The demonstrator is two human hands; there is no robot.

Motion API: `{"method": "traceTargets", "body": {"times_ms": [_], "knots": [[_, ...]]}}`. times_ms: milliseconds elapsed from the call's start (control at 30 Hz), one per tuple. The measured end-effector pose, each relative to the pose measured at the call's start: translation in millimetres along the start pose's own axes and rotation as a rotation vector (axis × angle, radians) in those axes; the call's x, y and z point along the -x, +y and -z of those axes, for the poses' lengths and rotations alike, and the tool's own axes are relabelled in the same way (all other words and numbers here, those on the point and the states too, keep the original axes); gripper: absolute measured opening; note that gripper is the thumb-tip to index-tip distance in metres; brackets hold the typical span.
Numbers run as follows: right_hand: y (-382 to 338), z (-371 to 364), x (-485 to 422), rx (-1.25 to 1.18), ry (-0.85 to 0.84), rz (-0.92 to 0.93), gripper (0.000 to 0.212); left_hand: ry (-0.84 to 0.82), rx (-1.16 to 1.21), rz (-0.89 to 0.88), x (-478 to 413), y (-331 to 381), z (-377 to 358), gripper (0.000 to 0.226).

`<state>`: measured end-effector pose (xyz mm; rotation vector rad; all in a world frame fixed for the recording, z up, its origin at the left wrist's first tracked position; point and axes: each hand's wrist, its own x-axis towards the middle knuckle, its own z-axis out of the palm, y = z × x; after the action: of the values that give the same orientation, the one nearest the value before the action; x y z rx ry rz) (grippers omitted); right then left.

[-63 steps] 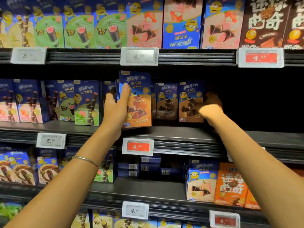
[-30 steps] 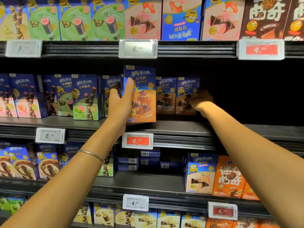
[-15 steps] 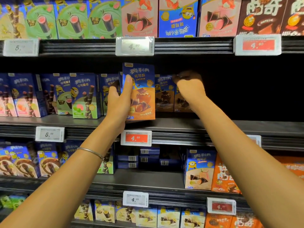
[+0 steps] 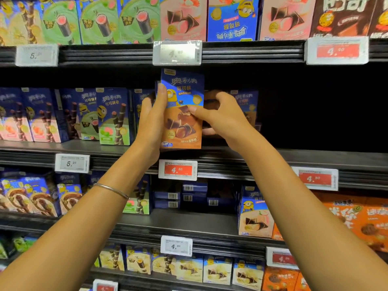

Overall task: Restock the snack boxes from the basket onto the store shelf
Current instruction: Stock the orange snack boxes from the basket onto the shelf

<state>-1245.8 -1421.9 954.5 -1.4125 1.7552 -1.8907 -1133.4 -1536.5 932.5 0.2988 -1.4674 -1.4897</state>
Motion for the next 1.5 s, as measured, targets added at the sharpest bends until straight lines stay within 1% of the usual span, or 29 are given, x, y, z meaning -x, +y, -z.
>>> {"method": "traceTargets", "body": {"times_ms": [67,100,133,167,200,233,267,333,433,467,567,633,733,833,1000,1033,1067,1100,1133,1167,1200,1333,1433,1500], "knots": [[0.3,-0.8,1.2,-0.024,-0.013,0.006,0.033,-0.039,0.052,0.042,0.4,3.5,3.3,0.071],[0.7,-1.3,1.6,-0.037,-0.02,0.004,0.032,-0.028,0.069,0.057,0.5,4.0,4.8,0.069],[0.9,-1.5,2.0,-0.048,-0.024,0.0,0.031,0.003,0.078,0.055,0.5,3.3,6.3,0.063],[2.0,-1.4,1.7,-0.056,-0.026,-0.004,0.03,0.05,0.06,0.032,-0.2,1.7,8.1,0.052],[2.9,-0.7,1.4,-0.061,-0.025,-0.007,0.03,0.101,0.011,-0.001,-1.7,-0.8,10.6,0.039],[3.8,0.7,0.7,-0.061,-0.02,-0.006,0.029,0.141,-0.042,-0.034,-3.1,-3.0,13.8,0.03],[5.3,3.2,-0.1,-0.058,-0.011,-0.002,0.029,0.17,-0.082,-0.061,-4.5,-4.5,17.4,0.029],[11.3,10.9,-3.4,-0.026,0.034,-0.008,0.032,0.208,-0.112,-0.099,-8.5,-5.7,26.4,0.031],[27.0,27.4,-14.2,0.035,0.143,-0.07,0.042,0.257,-0.135,-0.137,-11.9,-3.2,38.3,0.03],[32.6,32.0,-19.4,0.091,0.183,-0.084,0.042,0.271,-0.136,-0.138,-12.4,-2.8,41.4,0.03],[43.7,38.9,-33.5,0.428,0.252,-0.073,0.037,0.306,-0.137,-0.135,-12.5,-2.3,47.7,0.031],[49.0,37.4,-38.6,0.546,0.259,-0.061,0.029,0.308,-0.138,-0.132,-11.2,-2.0,49.7,0.032],[54.9,28.3,-43.5,0.57,0.271,-0.079,0.015,0.3,-0.14,-0.129,-8.8,-1.0,52.0,0.033],[57.8,18.4,-48.9,0.605,0.284,-0.127,0.03,0.301,-0.146,-0.12,-5.7,1.6,51.5,0.034],[53.3,-1.2,-53.8,0.741,0.221,-0.195,0.033,0.301,-0.137,-0.096,-2.1,3.4,50.0,0.037],[52.5,-4.3,-58.6,0.765,0.225,-0.2,0.026,0.299,-0.136,-0.091,-2.2,3.4,50.1,0.037],[48.8,-7.7,-60.2,0.774,0.22,-0.183,0.01,0.298,-0.135,-0.087,-2.3,3.0,50.1,0.037],[50.4,-9.7,-67.4,0.783,0.235,-0.177,0.024,0.296,-0.135,-0.085,-2.8,2.4,50.4,0.037],[47.6,-13.6,-69.5,0.793,0.23,-0.179,0.047,0.293,-0.14,-0.081,-3.0,1.9,50.7,0.037],[46.6,-16.2,-72.7,0.801,0.232,-0.175,0.058,0.289,-0.147,-0.076,-3.3,1.4,51.1,0.038],[46.5,-18.6,-75.0,0.813,0.236,-0.164,0.06,0.284,-0.149,-0.072,-3.5,1.2,51.5,0.039],[52.6,-28.4,-82.8,0.785,0.247,-0.131,0.057,0.277,-0.136,-0.057,-5.3,2.2,52.4,0.048],[54.8,-35.6,-85.7,0.765,0.246,-0.121,0.056,0.266,-0.141,-0.071,-7.1,2.7,50.6,0.043],[55.0,-38.4,-87.4,0.742,0.237,-0.121,0.06,0.248,-0.144,-0.073,-7.4,2.7,49.2,0.041]]}}
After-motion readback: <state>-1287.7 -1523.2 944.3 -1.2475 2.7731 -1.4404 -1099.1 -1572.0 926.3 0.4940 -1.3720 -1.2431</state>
